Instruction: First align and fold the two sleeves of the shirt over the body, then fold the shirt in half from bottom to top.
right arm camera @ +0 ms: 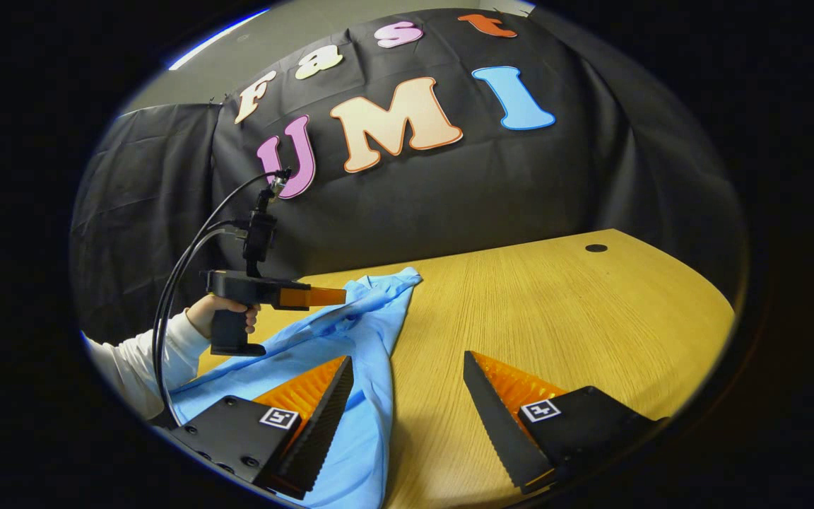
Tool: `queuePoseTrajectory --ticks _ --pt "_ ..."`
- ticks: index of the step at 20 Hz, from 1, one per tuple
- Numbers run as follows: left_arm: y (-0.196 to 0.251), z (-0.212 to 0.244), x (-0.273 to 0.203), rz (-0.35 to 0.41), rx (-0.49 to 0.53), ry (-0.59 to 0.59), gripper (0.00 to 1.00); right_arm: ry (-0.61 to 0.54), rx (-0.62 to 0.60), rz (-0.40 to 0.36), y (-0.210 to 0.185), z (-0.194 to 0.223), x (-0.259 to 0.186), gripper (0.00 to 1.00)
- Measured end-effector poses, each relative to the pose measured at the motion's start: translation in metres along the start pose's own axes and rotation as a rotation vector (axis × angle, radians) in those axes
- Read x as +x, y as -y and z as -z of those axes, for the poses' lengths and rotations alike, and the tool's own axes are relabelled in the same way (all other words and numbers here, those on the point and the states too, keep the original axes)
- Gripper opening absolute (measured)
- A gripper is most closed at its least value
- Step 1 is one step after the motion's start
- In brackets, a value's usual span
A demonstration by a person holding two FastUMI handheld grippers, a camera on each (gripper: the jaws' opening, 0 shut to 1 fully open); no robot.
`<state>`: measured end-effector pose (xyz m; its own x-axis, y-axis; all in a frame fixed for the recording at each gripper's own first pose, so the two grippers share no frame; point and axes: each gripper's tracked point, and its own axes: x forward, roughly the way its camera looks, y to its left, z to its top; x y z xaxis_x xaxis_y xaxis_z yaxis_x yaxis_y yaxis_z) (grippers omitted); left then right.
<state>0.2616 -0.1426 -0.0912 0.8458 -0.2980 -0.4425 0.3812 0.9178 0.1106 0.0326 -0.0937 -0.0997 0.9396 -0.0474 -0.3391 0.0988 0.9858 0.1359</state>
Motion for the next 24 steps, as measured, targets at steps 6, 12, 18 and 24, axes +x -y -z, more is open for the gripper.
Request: queuePoseTrajectory --ticks 6,12,18,24 --pt "-0.003 0.003 -0.075 -0.058 0.070 0.091 0.95 0.004 -0.029 -0.034 -0.018 0.000 -0.014 0.98" --pt "-0.005 0.041 -0.177 -0.097 0.041 0.145 0.94 -0.032 -0.107 -0.039 -0.035 0.016 -0.053 0.98" --pt "-0.015 0.124 -0.255 -0.162 -0.060 0.117 0.93 -0.107 -0.185 -0.074 -0.061 0.060 -0.099 0.98" --pt "-0.013 0.193 -0.311 -0.221 -0.110 0.068 0.93 -0.184 -0.173 -0.074 -0.066 0.105 -0.130 0.98"
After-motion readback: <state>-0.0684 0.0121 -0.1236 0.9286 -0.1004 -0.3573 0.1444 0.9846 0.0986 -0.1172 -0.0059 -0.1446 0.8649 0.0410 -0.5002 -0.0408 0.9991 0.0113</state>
